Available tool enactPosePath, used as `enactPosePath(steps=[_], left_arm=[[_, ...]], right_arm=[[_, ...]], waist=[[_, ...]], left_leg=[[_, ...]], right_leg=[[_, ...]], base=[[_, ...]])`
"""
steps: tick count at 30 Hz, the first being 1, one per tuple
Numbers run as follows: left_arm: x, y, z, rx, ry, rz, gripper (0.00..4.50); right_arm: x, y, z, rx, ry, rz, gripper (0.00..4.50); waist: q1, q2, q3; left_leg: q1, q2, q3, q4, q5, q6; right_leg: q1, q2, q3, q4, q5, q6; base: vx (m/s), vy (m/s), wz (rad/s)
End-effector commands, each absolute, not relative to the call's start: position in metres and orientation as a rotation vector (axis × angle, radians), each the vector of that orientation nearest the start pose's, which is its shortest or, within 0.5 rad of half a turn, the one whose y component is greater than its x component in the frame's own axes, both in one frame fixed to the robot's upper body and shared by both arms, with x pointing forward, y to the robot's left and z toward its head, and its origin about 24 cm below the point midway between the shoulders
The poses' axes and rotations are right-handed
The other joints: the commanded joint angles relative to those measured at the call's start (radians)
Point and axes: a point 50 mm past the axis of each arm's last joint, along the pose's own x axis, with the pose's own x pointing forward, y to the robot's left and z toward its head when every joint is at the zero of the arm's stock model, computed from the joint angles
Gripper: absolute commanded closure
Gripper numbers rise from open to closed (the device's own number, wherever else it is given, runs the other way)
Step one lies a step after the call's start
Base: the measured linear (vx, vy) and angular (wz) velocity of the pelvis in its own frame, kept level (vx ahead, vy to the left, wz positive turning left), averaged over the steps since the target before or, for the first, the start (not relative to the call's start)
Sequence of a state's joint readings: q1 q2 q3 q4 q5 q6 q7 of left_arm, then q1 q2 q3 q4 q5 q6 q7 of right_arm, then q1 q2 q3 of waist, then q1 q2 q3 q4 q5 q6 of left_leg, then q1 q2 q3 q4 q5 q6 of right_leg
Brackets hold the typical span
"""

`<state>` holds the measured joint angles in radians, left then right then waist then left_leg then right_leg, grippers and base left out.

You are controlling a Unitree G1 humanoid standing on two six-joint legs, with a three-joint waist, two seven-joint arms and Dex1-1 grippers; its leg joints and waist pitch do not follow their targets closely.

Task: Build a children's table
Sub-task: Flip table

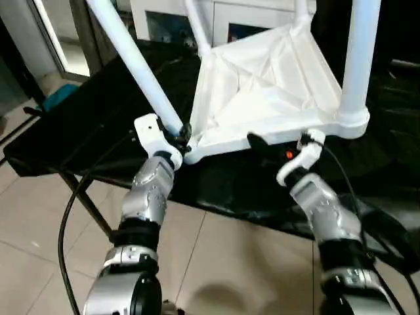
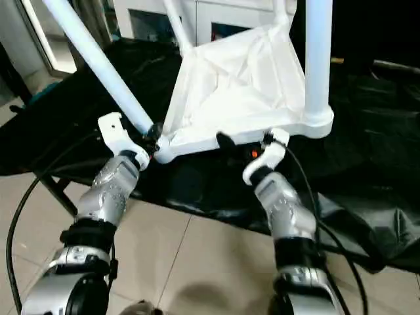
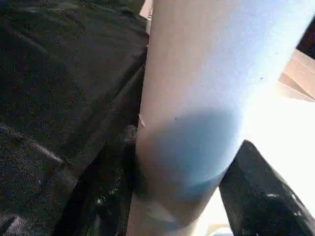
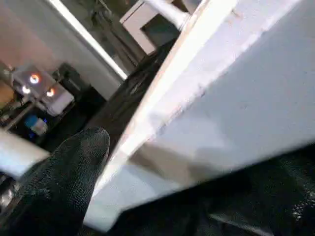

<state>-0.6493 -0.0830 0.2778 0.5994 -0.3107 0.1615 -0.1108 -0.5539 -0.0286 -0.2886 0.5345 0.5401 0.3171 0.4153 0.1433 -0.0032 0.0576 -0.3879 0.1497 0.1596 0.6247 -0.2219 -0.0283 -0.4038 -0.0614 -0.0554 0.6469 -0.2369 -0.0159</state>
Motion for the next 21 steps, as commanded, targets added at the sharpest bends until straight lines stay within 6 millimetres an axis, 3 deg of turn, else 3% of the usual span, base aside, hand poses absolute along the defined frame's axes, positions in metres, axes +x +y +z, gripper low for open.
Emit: enactPosePath(steps=[1,8,11,15,17,18,19,21], left_arm=[[0.359,0.104,0.077,-0.587,0.131,-0.162,2.36],[0.353,0.096,0.078,-0.605,0.139,-0.186,2.36],[0.348,0.090,0.078,-0.625,0.148,-0.217,2.36],[0.340,0.081,0.078,-0.629,0.161,-0.278,2.36],[0.337,0.078,0.078,-0.634,0.172,-0.329,2.36],[0.336,0.078,0.078,-0.627,0.175,-0.338,2.36],[0.335,0.078,0.078,-0.625,0.176,-0.341,2.36],[0.334,0.078,0.078,-0.617,0.183,-0.351,2.36]], right_arm=[[0.354,-0.143,0.065,0.756,0.132,0.319,0.00],[0.369,-0.147,0.066,0.845,0.128,0.208,0.00],[0.377,-0.150,0.069,0.878,0.126,0.158,0.00],[0.382,-0.152,0.072,0.908,0.110,0.136,0.00],[0.384,-0.155,0.074,0.917,0.098,0.117,0.30],[0.385,-0.155,0.074,0.918,0.093,0.114,0.38],[0.385,-0.156,0.074,0.918,0.091,0.114,0.38],[0.386,-0.156,0.075,0.926,0.083,0.114,0.69]], waist=[[-0.003,-0.006,-0.079],[-0.001,-0.002,-0.083],[-0.001,-0.004,-0.081],[-0.001,-0.008,-0.082],[0.000,-0.007,-0.083],[-0.002,-0.019,-0.082],[0.002,-0.012,-0.082],[0.001,-0.011,-0.081]], left_leg=[[0.018,0.085,-0.026,-0.057,0.132,0.167],[0.020,0.085,-0.019,-0.052,0.155,0.170],[0.017,0.085,-0.014,-0.054,0.125,0.157],[0.016,0.083,-0.013,-0.050,0.145,0.173],[0.017,0.084,-0.012,-0.049,0.148,0.181],[0.016,0.084,-0.010,-0.050,0.146,0.186],[0.017,0.083,-0.010,-0.049,0.144,0.187],[0.017,0.085,-0.010,-0.049,0.140,0.188]], right_leg=[[0.060,-0.106,0.051,-0.045,0.230,-0.306],[0.058,-0.104,0.049,-0.040,0.262,-0.312],[0.061,-0.106,0.049,-0.045,0.227,-0.315],[0.061,-0.103,0.047,-0.040,0.247,-0.317],[0.059,-0.102,0.047,-0.040,0.243,-0.315],[0.059,-0.101,0.047,-0.042,0.235,-0.316],[0.058,-0.102,0.046,-0.042,0.222,-0.315],[0.057,-0.102,0.046,-0.043,0.208,-0.311]], base=[[0.000,0.000,0.00],[0.000,0.000,0.00],[0.000,0.000,0.00],[0.000,0.000,0.00],[0.000,0.000,0.00],[0.000,0.000,0.00],[0.000,0.000,0.00],[0.000,0.000,0.00]])
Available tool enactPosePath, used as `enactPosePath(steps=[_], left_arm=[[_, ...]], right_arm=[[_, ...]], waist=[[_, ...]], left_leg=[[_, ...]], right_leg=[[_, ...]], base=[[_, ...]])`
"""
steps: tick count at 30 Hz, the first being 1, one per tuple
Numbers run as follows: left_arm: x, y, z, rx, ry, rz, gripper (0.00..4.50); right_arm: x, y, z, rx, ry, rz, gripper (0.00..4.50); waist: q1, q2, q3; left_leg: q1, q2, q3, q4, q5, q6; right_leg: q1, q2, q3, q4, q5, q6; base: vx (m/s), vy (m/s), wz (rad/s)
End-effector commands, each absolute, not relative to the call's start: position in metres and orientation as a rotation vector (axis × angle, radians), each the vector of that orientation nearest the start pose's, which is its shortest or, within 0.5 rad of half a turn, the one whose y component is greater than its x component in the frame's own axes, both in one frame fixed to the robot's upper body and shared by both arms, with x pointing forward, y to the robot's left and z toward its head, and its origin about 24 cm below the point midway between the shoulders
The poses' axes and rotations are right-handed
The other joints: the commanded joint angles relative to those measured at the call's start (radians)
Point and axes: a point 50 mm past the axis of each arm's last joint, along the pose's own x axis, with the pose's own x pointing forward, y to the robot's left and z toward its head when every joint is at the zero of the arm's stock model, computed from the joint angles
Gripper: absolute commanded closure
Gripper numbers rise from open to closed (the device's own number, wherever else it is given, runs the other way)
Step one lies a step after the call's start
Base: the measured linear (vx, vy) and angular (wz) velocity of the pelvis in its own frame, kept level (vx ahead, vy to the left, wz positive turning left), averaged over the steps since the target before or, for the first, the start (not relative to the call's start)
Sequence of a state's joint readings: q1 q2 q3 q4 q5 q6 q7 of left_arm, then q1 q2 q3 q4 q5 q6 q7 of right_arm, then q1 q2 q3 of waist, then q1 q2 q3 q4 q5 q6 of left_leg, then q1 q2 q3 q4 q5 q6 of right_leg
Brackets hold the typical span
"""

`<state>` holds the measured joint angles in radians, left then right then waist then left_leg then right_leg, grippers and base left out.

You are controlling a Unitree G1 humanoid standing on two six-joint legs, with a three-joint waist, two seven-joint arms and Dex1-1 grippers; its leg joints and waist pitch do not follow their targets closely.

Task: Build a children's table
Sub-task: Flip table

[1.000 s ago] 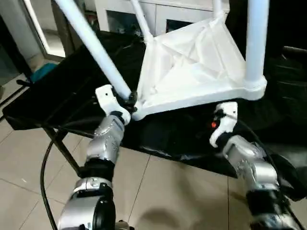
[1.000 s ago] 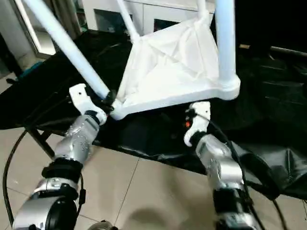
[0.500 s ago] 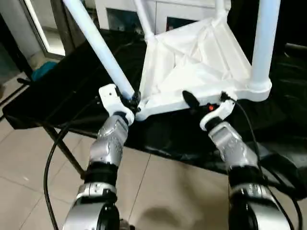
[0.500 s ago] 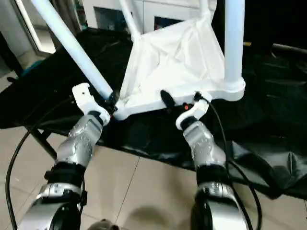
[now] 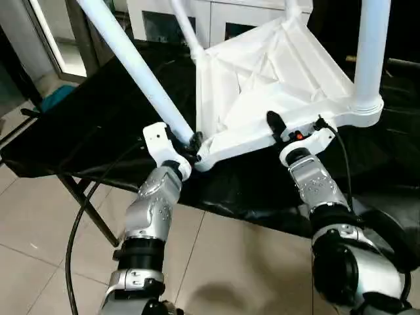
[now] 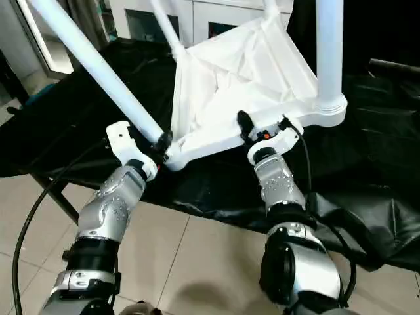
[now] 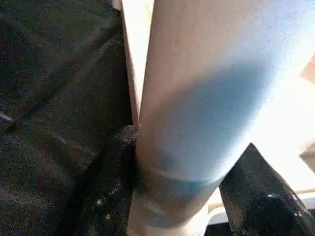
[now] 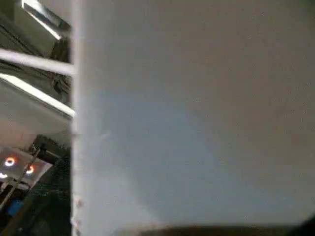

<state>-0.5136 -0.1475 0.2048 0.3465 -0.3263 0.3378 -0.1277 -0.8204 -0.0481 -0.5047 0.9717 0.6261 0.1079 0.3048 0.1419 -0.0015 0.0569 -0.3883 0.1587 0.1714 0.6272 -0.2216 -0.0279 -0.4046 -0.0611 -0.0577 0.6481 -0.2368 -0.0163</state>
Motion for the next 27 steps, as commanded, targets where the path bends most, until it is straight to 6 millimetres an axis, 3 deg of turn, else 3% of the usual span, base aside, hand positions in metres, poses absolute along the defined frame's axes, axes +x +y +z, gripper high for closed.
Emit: enactPosePath(steps=[1,13,16,21,27], left_arm=[[0.333,0.079,0.078,-0.612,0.185,-0.353,2.36],[0.335,0.086,0.078,-0.585,0.201,-0.329,2.36],[0.336,0.089,0.078,-0.619,0.199,-0.321,1.66],[0.337,0.107,0.085,-0.678,0.134,-0.284,1.29],[0.330,0.143,0.091,-0.716,0.028,-0.185,0.86]], right_arm=[[0.386,-0.157,0.074,0.911,0.084,0.116,0.79],[0.387,-0.162,0.073,0.897,0.078,0.110,1.73],[0.388,-0.164,0.073,0.886,0.071,0.099,2.03],[0.389,-0.179,0.079,0.859,0.023,0.022,2.17],[0.388,-0.209,0.088,0.809,-0.041,-0.086,2.23]], waist=[[0.001,-0.019,-0.080],[0.000,-0.012,-0.081],[0.001,-0.011,-0.082],[0.003,-0.011,-0.083],[0.009,-0.001,-0.081]], left_leg=[[0.016,0.076,-0.022,-0.053,0.137,0.186],[0.017,0.075,-0.021,-0.049,0.142,0.194],[0.017,0.075,-0.021,-0.048,0.140,0.189],[0.016,0.074,-0.020,-0.046,0.139,0.187],[0.020,0.082,-0.016,-0.047,0.101,0.168]], right_leg=[[0.059,-0.102,0.047,-0.043,0.198,-0.313],[0.056,-0.100,0.048,-0.043,0.195,-0.313],[0.056,-0.101,0.048,-0.042,0.196,-0.317],[0.054,-0.098,0.047,-0.039,0.215,-0.325],[0.049,-0.098,0.045,-0.042,0.175,-0.319]], base=[[0.000,0.000,0.00],[0.000,0.000,0.00],[0.000,0.000,0.00],[0.000,0.000,0.00],[0.000,0.000,0.00]])
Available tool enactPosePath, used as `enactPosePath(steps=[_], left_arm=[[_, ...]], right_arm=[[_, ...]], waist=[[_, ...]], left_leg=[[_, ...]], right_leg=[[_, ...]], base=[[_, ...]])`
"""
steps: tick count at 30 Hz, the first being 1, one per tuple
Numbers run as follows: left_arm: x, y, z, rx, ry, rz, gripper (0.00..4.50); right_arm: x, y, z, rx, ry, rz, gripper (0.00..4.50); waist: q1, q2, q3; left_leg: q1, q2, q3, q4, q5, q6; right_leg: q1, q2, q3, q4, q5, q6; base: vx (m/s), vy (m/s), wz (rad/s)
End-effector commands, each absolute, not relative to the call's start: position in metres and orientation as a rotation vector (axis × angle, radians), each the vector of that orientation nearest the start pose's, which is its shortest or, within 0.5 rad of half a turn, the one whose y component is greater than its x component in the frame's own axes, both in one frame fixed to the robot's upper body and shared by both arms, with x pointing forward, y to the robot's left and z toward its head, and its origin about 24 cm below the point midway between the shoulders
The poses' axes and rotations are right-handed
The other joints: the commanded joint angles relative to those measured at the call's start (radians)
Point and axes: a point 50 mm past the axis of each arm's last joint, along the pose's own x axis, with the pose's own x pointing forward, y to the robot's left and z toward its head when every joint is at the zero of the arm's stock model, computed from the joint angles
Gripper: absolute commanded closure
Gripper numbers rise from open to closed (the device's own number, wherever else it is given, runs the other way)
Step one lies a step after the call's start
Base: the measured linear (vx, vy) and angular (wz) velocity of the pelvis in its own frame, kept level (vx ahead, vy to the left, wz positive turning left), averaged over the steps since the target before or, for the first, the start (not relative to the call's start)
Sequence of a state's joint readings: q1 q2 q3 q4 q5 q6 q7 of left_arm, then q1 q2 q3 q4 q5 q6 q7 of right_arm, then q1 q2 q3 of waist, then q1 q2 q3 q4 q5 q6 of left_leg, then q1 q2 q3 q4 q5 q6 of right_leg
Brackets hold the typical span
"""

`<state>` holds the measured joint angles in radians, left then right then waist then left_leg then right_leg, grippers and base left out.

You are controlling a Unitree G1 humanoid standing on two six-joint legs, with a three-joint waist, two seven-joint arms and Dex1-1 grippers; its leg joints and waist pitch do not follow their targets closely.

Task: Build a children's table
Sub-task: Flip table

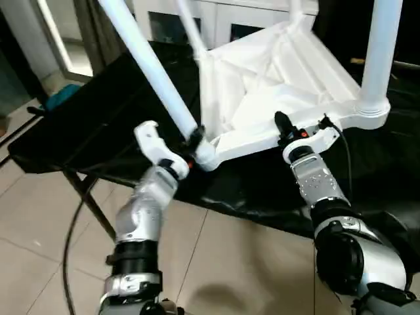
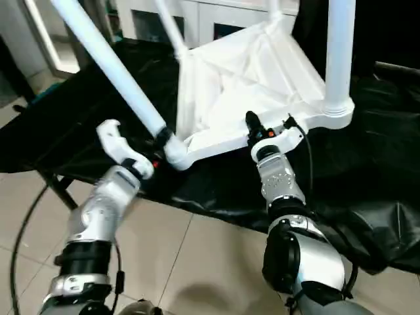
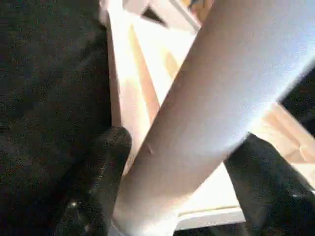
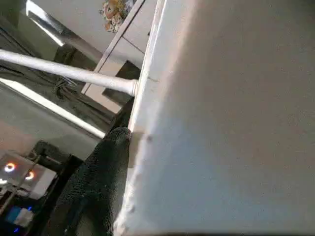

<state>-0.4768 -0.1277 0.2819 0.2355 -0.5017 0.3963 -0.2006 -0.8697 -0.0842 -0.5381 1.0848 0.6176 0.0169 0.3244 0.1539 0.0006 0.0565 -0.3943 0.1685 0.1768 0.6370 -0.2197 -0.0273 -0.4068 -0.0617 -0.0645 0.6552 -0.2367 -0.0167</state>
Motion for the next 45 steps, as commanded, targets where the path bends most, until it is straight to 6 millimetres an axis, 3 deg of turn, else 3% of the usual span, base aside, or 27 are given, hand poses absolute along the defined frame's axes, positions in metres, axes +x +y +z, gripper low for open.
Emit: enactPosePath(steps=[1,6,9,10,11,13,18,22,25,27,29,34,36,37,39,40,41,42,45], left_arm=[[0.329,0.146,0.092,-0.716,0.022,-0.179,0.78],[0.316,0.164,0.092,-0.657,-0.004,-0.159,0.43],[0.313,0.165,0.090,-0.637,0.000,-0.168,0.38],[0.308,0.166,0.087,-0.589,0.019,-0.174,0.38],[0.306,0.165,0.085,-0.546,0.030,-0.186,0.38],[0.297,0.159,0.084,-0.381,0.068,-0.286,0.38],[0.293,0.152,0.088,-0.242,0.074,-0.381,0.38],[0.296,0.142,0.108,-0.045,0.016,-0.496,0.38],[0.300,0.141,0.116,0.033,-0.011,-0.506,0.38],[0.303,0.140,0.126,0.091,-0.039,-0.529,0.38],[0.307,0.139,0.136,0.134,-0.074,-0.539,0.38],[0.313,0.139,0.156,0.215,-0.123,-0.562,0.38],[0.314,0.138,0.159,0.258,-0.127,-0.580,0.38],[0.315,0.137,0.160,0.287,-0.128,-0.592,0.38],[0.315,0.135,0.163,0.322,-0.133,-0.608,0.38],[0.317,0.133,0.167,0.360,-0.135,-0.629,0.38],[0.317,0.132,0.168,0.366,-0.136,-0.632,0.38],[0.319,0.130,0.173,0.406,-0.148,-0.643,0.38],[0.321,0.124,0.182,0.514,-0.179,-0.680,0.38]], right_arm=[[0.388,-0.212,0.089,0.798,-0.046,-0.092,2.24],[0.385,-0.237,0.105,0.654,-0.115,-0.134,2.27],[0.385,-0.242,0.109,0.610,-0.115,-0.138,2.27],[0.384,-0.247,0.113,0.516,-0.101,-0.132,2.27],[0.384,-0.248,0.114,0.469,-0.091,-0.123,2.27],[0.383,-0.253,0.122,0.358,-0.070,-0.098,2.29],[0.383,-0.256,0.130,0.268,-0.061,-0.065,2.29],[0.381,-0.268,0.147,0.080,-0.039,-0.074,2.29],[0.382,-0.271,0.155,0.032,-0.045,-0.096,2.30],[0.382,-0.273,0.163,-0.012,-0.047,-0.116,2.33],[0.382,-0.275,0.170,-0.049,-0.055,-0.144,2.37],[0.384,-0.271,0.179,-0.091,-0.046,-0.155,2.48],[0.384,-0.267,0.180,-0.103,-0.037,-0.155,2.50],[0.385,-0.265,0.180,-0.103,-0.034,-0.150,2.50],[0.386,-0.262,0.181,-0.109,-0.032,-0.145,2.51],[0.387,-0.259,0.182,-0.131,-0.022,-0.138,2.51],[0.387,-0.259,0.182,-0.132,-0.023,-0.135,2.51],[0.388,-0.256,0.182,-0.130,-0.024,-0.122,1.81],[0.390,-0.252,0.180,-0.130,-0.022,-0.105,1.70]], waist=[[-0.001,-0.004,-0.081],[0.014,-0.004,-0.082],[0.029,0.001,-0.083],[0.031,0.003,-0.082],[0.028,-0.001,-0.079],[0.027,-0.002,-0.078],[0.016,-0.003,-0.073],[0.003,0.000,-0.073],[-0.001,-0.003,-0.072],[0.000,-0.001,-0.074],[-0.002,-0.001,-0.072],[-0.002,0.001,-0.073],[-0.002,-0.002,-0.074],[-0.002,-0.008,-0.074],[-0.002,-0.004,-0.074],[-0.003,-0.012,-0.073],[0.000,-0.009,-0.074],[-0.002,-0.007,-0.074],[-0.005,-0.009,-0.074]], left_leg=[[0.026,0.073,-0.020,-0.057,0.098,0.160],[0.027,0.069,-0.015,-0.055,0.086,0.134],[0.033,0.071,-0.012,-0.054,0.083,0.115],[0.033,0.072,-0.012,-0.055,0.076,0.110],[0.025,0.072,-0.015,-0.059,0.054,0.100],[0.025,0.070,-0.017,-0.063,0.033,0.088],[0.022,0.066,-0.014,-0.070,-0.017,0.049],[0.021,0.061,-0.014,-0.071,-0.018,0.032],[0.018,0.059,-0.014,-0.072,-0.026,0.022],[0.025,0.060,-0.013,-0.072,-0.035,0.019],[0.024,0.059,-0.013,-0.073,-0.037,0.014],[0.026,0.059,-0.013,-0.075,-0.049,-0.005],[0.023,0.058,-0.013,-0.075,-0.043,-0.005],[0.022,0.058,-0.013,-0.075,-0.039,-0.003],[0.022,0.058,-0.013,-0.075,-0.037,-0.002],[0.022,0.058,-0.012,-0.075,-0.037,-0.001],[0.023,0.058,-0.013,-0.075,-0.034,-0.002],[0.022,0.058,-0.013,-0.075,-0.031,-0.005],[0.020,0.057,-0.014,-0.075,-0.020,-0.007]], right_leg=[[0.051,-0.097,0.051,-0.049,0.172,-0.315],[0.051,-0.091,0.051,-0.049,0.173,-0.282],[0.042,-0.085,0.051,-0.050,0.167,-0.259],[0.040,-0.085,0.051,-0.052,0.159,-0.258],[0.046,-0.087,0.050,-0.053,0.135,-0.252],[0.047,-0.087,0.049,-0.057,0.081,-0.217],[0.047,-0.086,0.051,-0.067,0.034,-0.201],[0.049,-0.083,0.051,-0.068,0.032,-0.193],[0.053,-0.085,0.052,-0.068,0.030,-0.196],[0.049,-0.083,0.052,-0.070,0.020,-0.197],[0.048,-0.081,0.052,-0.071,0.018,-0.200],[0.047,-0.079,0.051,-0.069,0.024,-0.198],[0.049,-0.081,0.052,-0.067,0.030,-0.197],[0.051,-0.082,0.052,-0.066,0.033,-0.193],[0.049,-0.083,0.052,-0.067,0.024,-0.190],[0.050,-0.082,0.052,-0.068,0.019,-0.188],[0.050,-0.083,0.052,-0.066,0.017,-0.189],[0.049,-0.084,0.052,-0.066,0.019,-0.191],[0.051,-0.086,0.052,-0.063,0.022,-0.190]], base=[[0.000,0.000,0.00],[0.000,0.000,0.00],[0.000,0.000,0.00],[0.000,0.000,0.00],[0.000,0.000,0.00],[0.000,0.000,0.00],[0.000,0.000,0.00],[0.000,0.000,0.00],[0.000,0.000,0.00],[0.000,0.000,0.00],[0.000,0.000,0.00],[0.000,0.000,0.00],[0.000,0.000,0.00],[0.000,0.000,0.00],[0.000,0.000,0.00],[0.000,0.000,0.00],[0.000,0.000,0.00],[0.000,0.000,0.00],[0.000,0.000,0.00]])
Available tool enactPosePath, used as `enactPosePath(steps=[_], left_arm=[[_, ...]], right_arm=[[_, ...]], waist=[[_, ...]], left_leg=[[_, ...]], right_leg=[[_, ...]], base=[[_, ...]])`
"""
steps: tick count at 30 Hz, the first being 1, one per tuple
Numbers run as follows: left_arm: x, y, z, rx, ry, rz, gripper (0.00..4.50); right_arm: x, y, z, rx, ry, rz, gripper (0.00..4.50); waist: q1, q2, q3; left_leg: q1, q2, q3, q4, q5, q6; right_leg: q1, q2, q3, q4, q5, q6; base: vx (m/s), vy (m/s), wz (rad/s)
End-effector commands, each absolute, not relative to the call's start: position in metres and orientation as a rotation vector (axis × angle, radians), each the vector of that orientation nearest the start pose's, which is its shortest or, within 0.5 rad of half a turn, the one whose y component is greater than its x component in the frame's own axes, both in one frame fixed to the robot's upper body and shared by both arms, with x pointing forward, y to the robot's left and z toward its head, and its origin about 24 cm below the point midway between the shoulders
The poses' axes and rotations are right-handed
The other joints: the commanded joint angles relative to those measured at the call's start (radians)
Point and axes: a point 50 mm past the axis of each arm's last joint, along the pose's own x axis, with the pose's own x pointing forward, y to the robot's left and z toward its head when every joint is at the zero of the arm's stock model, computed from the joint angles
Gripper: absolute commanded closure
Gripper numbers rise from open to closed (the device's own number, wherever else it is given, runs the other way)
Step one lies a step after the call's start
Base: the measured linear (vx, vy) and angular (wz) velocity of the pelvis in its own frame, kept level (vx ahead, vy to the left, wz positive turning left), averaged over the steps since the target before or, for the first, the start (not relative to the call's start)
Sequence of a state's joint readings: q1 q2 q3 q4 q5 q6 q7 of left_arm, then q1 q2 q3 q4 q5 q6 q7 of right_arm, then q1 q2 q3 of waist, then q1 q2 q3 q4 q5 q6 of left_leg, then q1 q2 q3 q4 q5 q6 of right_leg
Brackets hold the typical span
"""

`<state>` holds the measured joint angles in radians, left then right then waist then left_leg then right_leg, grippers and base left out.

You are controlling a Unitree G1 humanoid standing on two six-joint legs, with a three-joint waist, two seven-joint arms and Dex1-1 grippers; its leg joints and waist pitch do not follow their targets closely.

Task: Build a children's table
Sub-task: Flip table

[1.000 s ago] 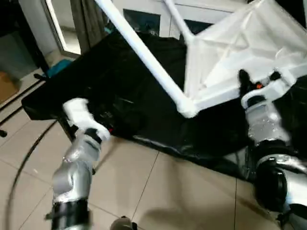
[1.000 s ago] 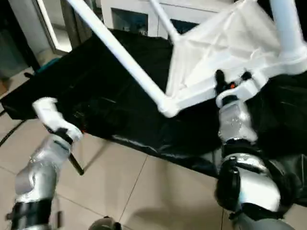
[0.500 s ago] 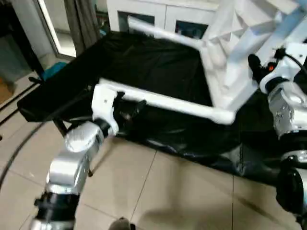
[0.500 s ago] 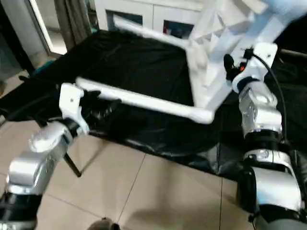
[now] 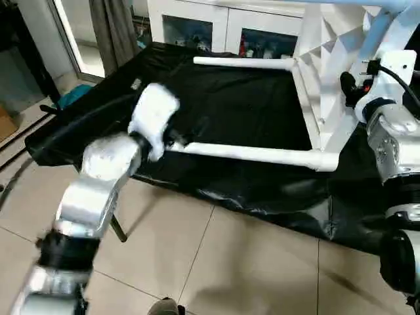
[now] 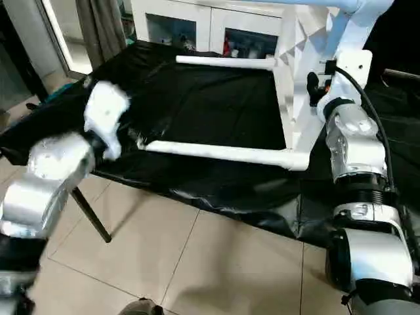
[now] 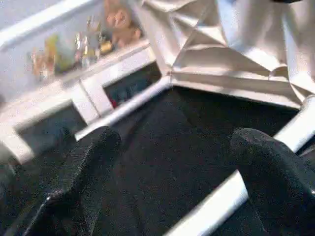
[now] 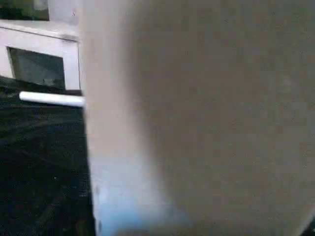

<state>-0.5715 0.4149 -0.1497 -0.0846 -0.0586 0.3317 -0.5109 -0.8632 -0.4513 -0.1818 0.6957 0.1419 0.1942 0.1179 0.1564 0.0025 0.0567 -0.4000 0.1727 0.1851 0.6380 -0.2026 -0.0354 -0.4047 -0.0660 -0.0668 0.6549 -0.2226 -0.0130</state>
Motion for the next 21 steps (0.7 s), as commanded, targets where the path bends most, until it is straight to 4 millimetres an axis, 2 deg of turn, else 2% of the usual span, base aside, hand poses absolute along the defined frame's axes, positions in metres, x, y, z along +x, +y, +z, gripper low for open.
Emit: enactPosePath(steps=[1,4,5,8,9,10,14,16,19,20,21], left_arm=[[0.322,0.114,0.193,0.625,-0.234,-0.711,0.38],[0.323,0.107,0.202,0.680,-0.284,-0.711,0.38],[0.325,0.099,0.211,0.738,-0.345,-0.705,0.38],[0.326,0.088,0.222,0.803,-0.423,-0.678,0.38],[0.326,0.086,0.224,0.818,-0.440,-0.674,0.38],[0.327,0.083,0.228,0.833,-0.464,-0.666,0.38],[0.328,0.079,0.239,0.849,-0.511,-0.651,0.38],[0.328,0.079,0.243,0.856,-0.532,-0.634,0.38],[0.331,0.080,0.248,0.881,-0.553,-0.589,0.38],[0.333,0.082,0.250,0.906,-0.567,-0.554,0.38],[0.336,0.084,0.253,0.934,-0.582,-0.523,0.38]], right_arm=[[0.391,-0.246,0.174,-0.135,-0.007,-0.092,1.55],[0.391,-0.243,0.169,-0.152,0.007,-0.093,1.32],[0.391,-0.240,0.161,-0.156,0.024,-0.096,1.32],[0.391,-0.238,0.151,-0.169,0.046,-0.114,0.93],[0.391,-0.237,0.149,-0.169,0.051,-0.115,0.93],[0.391,-0.236,0.143,-0.169,0.068,-0.118,0.88],[0.390,-0.234,0.129,-0.128,0.099,-0.109,0.88],[0.390,-0.232,0.124,-0.105,0.107,-0.097,0.88],[0.391,-0.231,0.120,-0.100,0.113,-0.081,1.25],[0.390,-0.230,0.117,-0.100,0.116,-0.071,1.25],[0.391,-0.229,0.115,-0.103,0.117,-0.063,1.33]], waist=[[-0.009,-0.014,-0.073],[-0.016,-0.016,-0.076],[-0.018,-0.012,-0.076],[-0.020,-0.011,-0.077],[-0.019,-0.007,-0.078],[-0.020,-0.009,-0.078],[-0.021,-0.005,-0.080],[-0.021,-0.007,-0.080],[-0.021,-0.006,-0.081],[-0.022,-0.015,-0.079],[-0.020,-0.012,-0.079]], left_leg=[[0.024,0.053,-0.022,-0.077,-0.035,0.003],[0.020,0.052,-0.022,-0.074,-0.004,0.010],[0.020,0.051,-0.022,-0.073,-0.004,0.011],[0.022,0.053,-0.022,-0.073,-0.006,0.008],[0.022,0.053,-0.024,-0.072,-0.002,0.007],[0.022,0.052,-0.022,-0.072,-0.001,0.005],[0.022,0.052,-0.022,-0.070,-0.004,0.008],[0.022,0.053,-0.022,-0.070,-0.011,0.009],[0.023,0.054,-0.022,-0.070,-0.016,0.009],[0.022,0.053,-0.022,-0.072,-0.015,0.011],[0.021,0.053,-0.022,-0.070,-0.013,0.015]], right_leg=[[0.050,-0.080,0.055,-0.065,0.011,-0.193],[0.054,-0.083,0.054,-0.058,0.054,-0.204],[0.055,-0.083,0.054,-0.058,0.057,-0.209],[0.054,-0.082,0.055,-0.059,0.067,-0.216],[0.054,-0.083,0.054,-0.057,0.072,-0.218],[0.056,-0.082,0.054,-0.057,0.083,-0.222],[0.056,-0.082,0.054,-0.054,0.109,-0.236],[0.057,-0.084,0.054,-0.055,0.103,-0.241],[0.056,-0.082,0.053,-0.054,0.101,-0.244],[0.058,-0.082,0.053,-0.055,0.100,-0.242],[0.059,-0.084,0.053,-0.053,0.101,-0.242]], base=[[0.000,0.000,0.00],[0.000,0.000,0.00],[0.000,0.000,0.00],[0.000,0.000,0.00],[0.000,0.000,0.00],[0.000,0.000,0.00],[0.000,0.000,0.00],[0.000,0.000,0.00],[0.000,0.000,0.00],[0.000,0.000,0.00],[0.000,0.000,0.00]])
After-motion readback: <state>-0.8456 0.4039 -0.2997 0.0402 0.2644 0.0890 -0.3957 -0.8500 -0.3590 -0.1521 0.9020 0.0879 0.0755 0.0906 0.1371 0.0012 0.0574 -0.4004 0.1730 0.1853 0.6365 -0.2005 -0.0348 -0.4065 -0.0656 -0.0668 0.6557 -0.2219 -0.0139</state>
